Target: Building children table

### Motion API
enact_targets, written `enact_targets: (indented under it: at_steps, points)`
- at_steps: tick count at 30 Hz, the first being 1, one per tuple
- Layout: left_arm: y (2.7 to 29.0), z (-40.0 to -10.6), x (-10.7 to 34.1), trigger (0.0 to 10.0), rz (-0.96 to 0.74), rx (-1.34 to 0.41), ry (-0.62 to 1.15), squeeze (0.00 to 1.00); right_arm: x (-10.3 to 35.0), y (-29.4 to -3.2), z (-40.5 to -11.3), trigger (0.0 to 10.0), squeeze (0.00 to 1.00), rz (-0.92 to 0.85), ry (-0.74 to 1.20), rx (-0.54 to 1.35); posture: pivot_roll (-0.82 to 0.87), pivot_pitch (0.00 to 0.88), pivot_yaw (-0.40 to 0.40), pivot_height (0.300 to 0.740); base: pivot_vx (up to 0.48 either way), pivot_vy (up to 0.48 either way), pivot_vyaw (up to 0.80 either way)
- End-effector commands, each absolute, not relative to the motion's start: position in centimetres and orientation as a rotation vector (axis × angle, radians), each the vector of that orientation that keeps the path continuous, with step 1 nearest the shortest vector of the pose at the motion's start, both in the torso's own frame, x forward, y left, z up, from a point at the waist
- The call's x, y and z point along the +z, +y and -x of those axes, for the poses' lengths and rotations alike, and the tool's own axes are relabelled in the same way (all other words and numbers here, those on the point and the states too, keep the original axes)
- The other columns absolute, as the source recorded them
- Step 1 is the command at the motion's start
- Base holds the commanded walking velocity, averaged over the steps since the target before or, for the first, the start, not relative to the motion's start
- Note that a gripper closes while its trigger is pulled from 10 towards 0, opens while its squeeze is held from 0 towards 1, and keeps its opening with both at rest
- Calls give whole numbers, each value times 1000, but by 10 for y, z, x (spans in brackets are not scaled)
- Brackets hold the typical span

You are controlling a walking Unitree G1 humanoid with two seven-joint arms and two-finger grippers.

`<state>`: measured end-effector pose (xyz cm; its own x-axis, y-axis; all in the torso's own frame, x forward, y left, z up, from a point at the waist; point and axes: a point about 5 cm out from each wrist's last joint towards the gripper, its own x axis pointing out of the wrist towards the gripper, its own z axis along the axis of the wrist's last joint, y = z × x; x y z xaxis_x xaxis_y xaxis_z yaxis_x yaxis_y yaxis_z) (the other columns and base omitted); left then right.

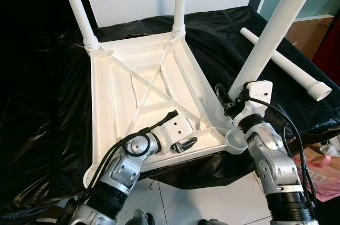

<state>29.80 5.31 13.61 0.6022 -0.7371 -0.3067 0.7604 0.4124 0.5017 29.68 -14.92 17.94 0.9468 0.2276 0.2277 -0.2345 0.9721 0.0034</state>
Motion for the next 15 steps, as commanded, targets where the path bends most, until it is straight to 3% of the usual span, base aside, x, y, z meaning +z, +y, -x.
enact_targets:
  at_steps: [1,15]
  points:
    - [67,-312,140,10000,-669,-676,3,0,181,-148,-295,10000,0,-39,-234,241,-24,99,-15,740,0,0,0]
    - [101,-349,170,10000,-734,-467,-31,0,181,-148,-298,10000,0,-50,-230,231,-33,110,-19,740,0,0,0]
